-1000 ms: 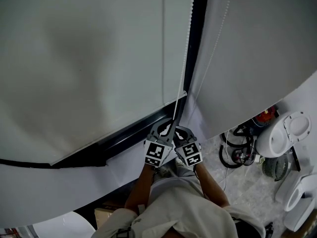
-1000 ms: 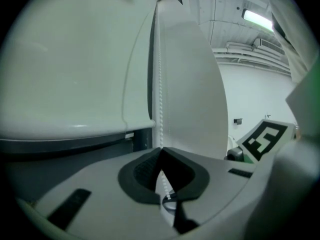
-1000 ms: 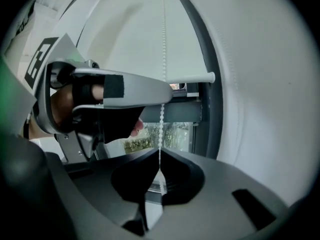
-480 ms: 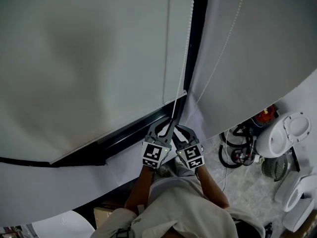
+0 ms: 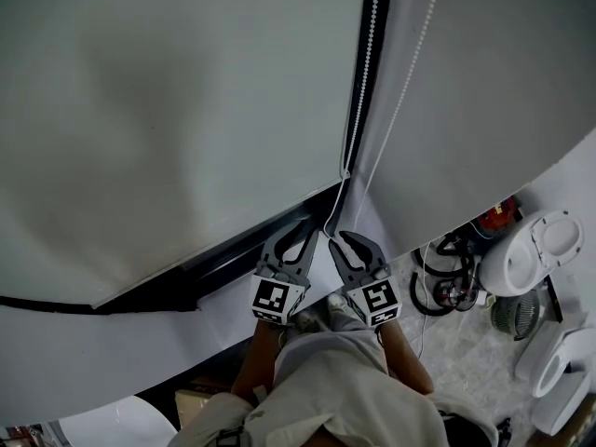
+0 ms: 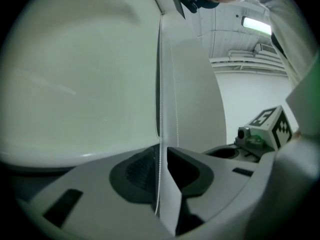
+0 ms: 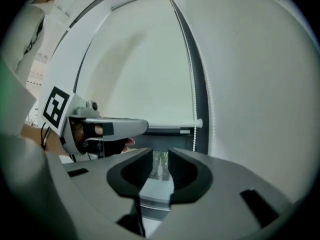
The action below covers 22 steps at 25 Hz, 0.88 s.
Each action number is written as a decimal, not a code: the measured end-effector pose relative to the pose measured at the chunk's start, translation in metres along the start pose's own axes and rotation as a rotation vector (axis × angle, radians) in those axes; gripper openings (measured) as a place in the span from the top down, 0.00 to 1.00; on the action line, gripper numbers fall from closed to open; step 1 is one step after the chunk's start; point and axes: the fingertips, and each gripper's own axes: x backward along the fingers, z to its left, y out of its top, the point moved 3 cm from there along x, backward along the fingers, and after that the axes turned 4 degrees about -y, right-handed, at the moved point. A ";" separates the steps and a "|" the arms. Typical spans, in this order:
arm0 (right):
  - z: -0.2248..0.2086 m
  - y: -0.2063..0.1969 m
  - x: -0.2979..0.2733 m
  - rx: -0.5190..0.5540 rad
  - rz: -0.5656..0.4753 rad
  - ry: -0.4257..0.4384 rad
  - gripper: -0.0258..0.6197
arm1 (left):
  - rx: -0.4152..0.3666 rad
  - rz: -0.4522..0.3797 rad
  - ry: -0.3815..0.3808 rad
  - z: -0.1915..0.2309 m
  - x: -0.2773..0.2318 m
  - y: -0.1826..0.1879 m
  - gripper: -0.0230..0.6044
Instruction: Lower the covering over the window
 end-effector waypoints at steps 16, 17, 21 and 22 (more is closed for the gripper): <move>-0.009 0.049 0.018 0.109 -0.124 -0.093 0.83 | -0.005 -0.016 -0.034 -0.011 0.005 0.009 0.84; -0.009 0.049 0.019 0.108 -0.121 -0.095 0.83 | -0.006 -0.018 -0.038 -0.012 0.004 0.010 0.84; -0.012 0.052 0.021 0.108 -0.125 -0.104 0.83 | -0.010 -0.026 -0.053 -0.016 0.001 0.014 0.84; -0.013 0.054 0.022 0.109 -0.130 -0.107 0.83 | -0.011 -0.027 -0.057 -0.016 0.000 0.014 0.84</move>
